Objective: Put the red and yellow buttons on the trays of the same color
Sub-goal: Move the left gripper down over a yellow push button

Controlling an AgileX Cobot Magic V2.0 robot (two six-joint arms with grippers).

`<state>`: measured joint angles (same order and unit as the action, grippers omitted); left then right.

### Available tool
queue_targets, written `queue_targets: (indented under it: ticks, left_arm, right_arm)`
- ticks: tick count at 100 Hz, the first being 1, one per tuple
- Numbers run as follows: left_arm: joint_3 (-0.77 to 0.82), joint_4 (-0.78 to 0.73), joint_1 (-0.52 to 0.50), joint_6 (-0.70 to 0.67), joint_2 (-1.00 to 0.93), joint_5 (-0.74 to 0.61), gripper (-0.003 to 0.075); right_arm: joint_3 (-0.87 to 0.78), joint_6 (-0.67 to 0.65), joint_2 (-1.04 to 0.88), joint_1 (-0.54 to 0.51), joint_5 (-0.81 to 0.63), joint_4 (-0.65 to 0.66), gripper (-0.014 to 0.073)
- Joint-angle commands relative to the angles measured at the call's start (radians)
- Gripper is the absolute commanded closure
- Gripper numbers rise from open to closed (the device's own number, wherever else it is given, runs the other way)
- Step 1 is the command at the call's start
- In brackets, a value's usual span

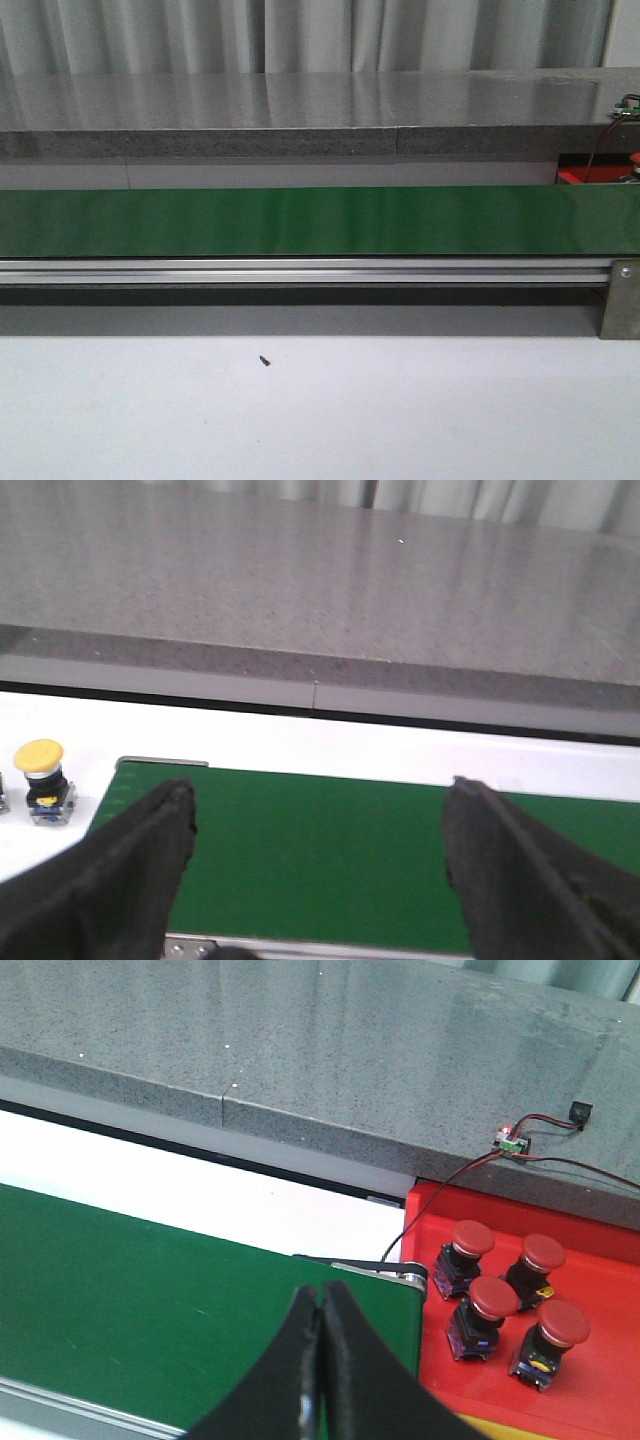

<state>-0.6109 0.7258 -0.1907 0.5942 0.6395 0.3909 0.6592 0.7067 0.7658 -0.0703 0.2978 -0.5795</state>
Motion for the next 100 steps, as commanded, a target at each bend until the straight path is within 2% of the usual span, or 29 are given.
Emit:
queue_targets:
  ticks: [1, 19, 57, 64, 74, 81, 100]
  left_arm:
    - [-0.101, 0.018, -0.039, -0.034, 0.066, -0.061, 0.0206]
    - [-0.270, 0.012, -0.102, -0.062, 0.261, -0.064, 0.0207]
    - [-0.686, -0.033, -0.278, -0.147, 0.771, 0.125, 0.0207]
    - [-0.763, -0.092, -0.293, -0.194, 0.858, 0.160, 0.0207]
    - [-0.875, -0.264, -0.297, -0.303, 0.971, 0.241, 0.0207]
    - [-0.947, -0.341, -0.297, -0.330, 1.044, 0.299, 0.0207]
    - [-1.067, -0.349, -0.298, -0.334, 1.173, 0.356, 0.0209]
  right_arm:
    - [0.028, 0.001, -0.009, 0.002, -0.059, -0.016, 0.0662]
    - [0.028, 0.001, -0.009, 0.002, -0.059, -0.016, 0.0662]
    - [0.028, 0.001, -0.009, 0.002, -0.059, -0.016, 0.0662]
    - [0.028, 0.001, -0.009, 0.002, -0.059, -0.016, 0.0662]
    - [0.028, 0.001, -0.009, 0.002, -0.059, -0.016, 0.0662]
    - [0.028, 0.001, -0.009, 0.002, -0.059, -0.016, 0.0662]
    - [0.028, 0.001, -0.009, 0.002, -0.059, -0.016, 0.0662]
